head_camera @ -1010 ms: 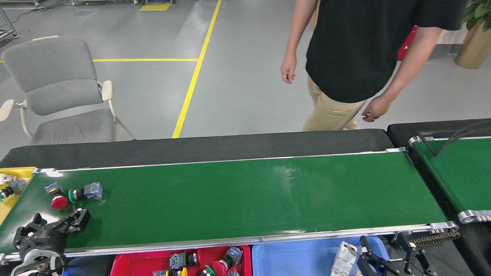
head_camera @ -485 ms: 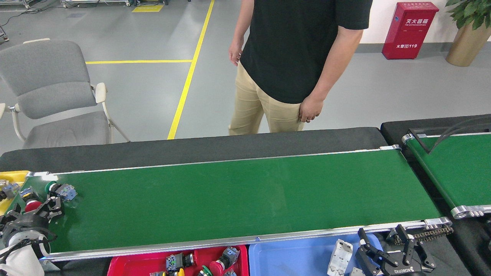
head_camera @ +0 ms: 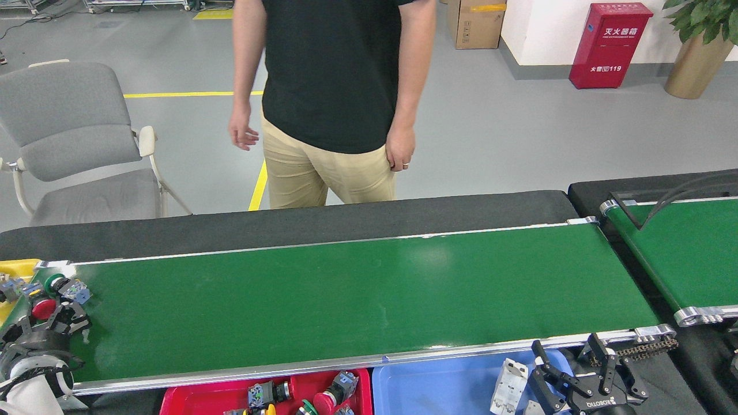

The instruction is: Pick switch part from conveyor to tray

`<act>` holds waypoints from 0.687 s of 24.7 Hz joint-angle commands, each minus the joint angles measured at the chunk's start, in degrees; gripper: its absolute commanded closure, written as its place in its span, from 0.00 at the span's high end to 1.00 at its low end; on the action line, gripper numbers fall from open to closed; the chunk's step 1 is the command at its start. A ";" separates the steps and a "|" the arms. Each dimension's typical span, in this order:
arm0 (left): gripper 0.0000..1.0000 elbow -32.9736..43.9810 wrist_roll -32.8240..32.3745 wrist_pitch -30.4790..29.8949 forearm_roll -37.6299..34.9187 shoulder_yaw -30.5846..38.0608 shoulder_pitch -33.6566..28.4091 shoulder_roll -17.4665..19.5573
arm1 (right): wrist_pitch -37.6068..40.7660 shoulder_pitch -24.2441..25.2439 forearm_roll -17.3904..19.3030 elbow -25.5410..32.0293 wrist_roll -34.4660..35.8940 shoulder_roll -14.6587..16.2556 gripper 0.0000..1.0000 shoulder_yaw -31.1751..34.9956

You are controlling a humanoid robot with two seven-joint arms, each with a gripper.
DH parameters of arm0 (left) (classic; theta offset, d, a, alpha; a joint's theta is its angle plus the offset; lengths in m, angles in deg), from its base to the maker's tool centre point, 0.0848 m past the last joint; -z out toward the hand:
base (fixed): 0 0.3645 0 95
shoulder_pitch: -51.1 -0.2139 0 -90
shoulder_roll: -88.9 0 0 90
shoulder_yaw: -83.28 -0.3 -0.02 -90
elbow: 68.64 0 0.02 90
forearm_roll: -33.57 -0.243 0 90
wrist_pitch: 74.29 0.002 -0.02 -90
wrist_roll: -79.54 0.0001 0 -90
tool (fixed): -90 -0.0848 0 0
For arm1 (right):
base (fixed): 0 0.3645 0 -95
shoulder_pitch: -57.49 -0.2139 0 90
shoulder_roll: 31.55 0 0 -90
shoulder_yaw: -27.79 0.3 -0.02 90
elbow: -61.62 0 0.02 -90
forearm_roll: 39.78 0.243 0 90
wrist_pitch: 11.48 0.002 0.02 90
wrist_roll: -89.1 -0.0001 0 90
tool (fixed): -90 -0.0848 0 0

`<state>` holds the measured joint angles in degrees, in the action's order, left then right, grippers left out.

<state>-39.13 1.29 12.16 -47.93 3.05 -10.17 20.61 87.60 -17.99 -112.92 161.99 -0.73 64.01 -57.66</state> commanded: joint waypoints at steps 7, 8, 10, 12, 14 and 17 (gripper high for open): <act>0.20 44.38 0.20 -29.58 0.46 0.07 -28.10 -5.46 | -0.20 -0.37 0.02 0.79 0.17 0.41 1.00 0.46; 0.22 49.24 0.20 -32.49 0.46 0.16 -31.80 -6.07 | -0.20 -0.37 0.02 0.79 0.17 0.41 1.00 0.46; 0.38 58.20 0.20 -37.23 0.46 -0.02 -39.10 -7.92 | -0.20 -0.37 0.02 0.79 0.26 0.41 1.00 0.63; 0.53 63.73 0.12 -39.52 0.28 -0.20 -44.81 -10.81 | 0.07 -0.37 0.02 0.79 0.35 0.41 1.00 0.55; 0.80 66.81 -0.24 -39.87 -0.07 -0.64 -47.71 -13.63 | 0.15 -0.37 0.02 0.79 0.35 0.50 1.00 0.55; 1.00 69.36 -0.32 -38.90 0.02 -3.27 -48.59 -15.13 | 0.15 -0.54 0.02 0.79 0.26 0.50 1.00 0.55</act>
<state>28.90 0.84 -26.64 -47.97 0.08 -58.86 5.68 87.36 -18.00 -112.92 162.02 -0.85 64.02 -57.44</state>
